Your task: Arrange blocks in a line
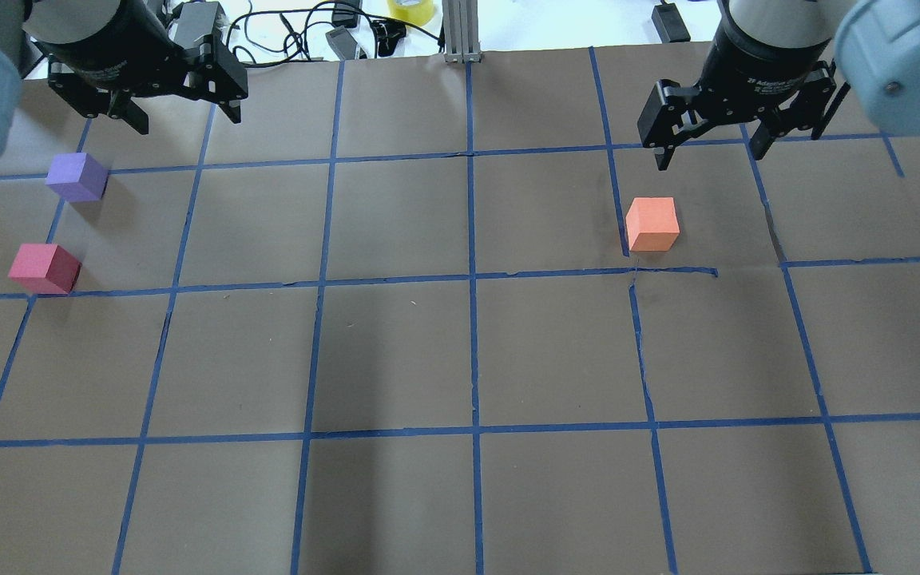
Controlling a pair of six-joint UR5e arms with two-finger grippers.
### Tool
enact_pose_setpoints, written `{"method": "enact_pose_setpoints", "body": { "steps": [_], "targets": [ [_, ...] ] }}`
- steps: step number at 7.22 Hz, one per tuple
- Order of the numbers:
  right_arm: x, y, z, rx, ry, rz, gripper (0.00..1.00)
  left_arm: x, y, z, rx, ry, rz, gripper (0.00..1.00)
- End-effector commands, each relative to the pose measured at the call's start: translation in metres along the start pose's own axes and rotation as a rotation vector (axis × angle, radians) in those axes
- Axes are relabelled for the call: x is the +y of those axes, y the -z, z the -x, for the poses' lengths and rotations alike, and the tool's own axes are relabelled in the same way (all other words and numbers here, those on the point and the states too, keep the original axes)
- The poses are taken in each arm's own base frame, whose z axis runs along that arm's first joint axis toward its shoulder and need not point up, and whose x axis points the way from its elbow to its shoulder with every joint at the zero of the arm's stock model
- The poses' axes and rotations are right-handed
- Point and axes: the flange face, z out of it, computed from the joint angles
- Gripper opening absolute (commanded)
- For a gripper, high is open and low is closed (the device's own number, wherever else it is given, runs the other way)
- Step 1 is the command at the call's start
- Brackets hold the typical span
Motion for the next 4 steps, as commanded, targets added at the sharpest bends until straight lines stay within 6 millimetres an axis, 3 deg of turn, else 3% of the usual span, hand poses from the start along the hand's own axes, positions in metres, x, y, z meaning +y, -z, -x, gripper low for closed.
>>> {"method": "enact_pose_setpoints", "body": {
  "steps": [1, 2, 4],
  "targets": [
    [-0.0003, -0.0008, 0.0001, 0.000, 0.000, 0.002, 1.00, -0.0012, -0.0026, -0.0002, 0.001, 0.003, 0.003, 1.00],
    [0.0000, -0.0017, 0.0001, -0.001, 0.000, 0.005, 1.00, 0.0021, 0.0052, 0.0005, -0.002, 0.000, -0.009, 1.00],
    [0.0003, -0.0020, 0.0001, -0.001, 0.005, 0.009, 1.00, 0.0003, 0.0014, 0.0019, -0.003, 0.003, -0.001, 1.00]
  ]
}}
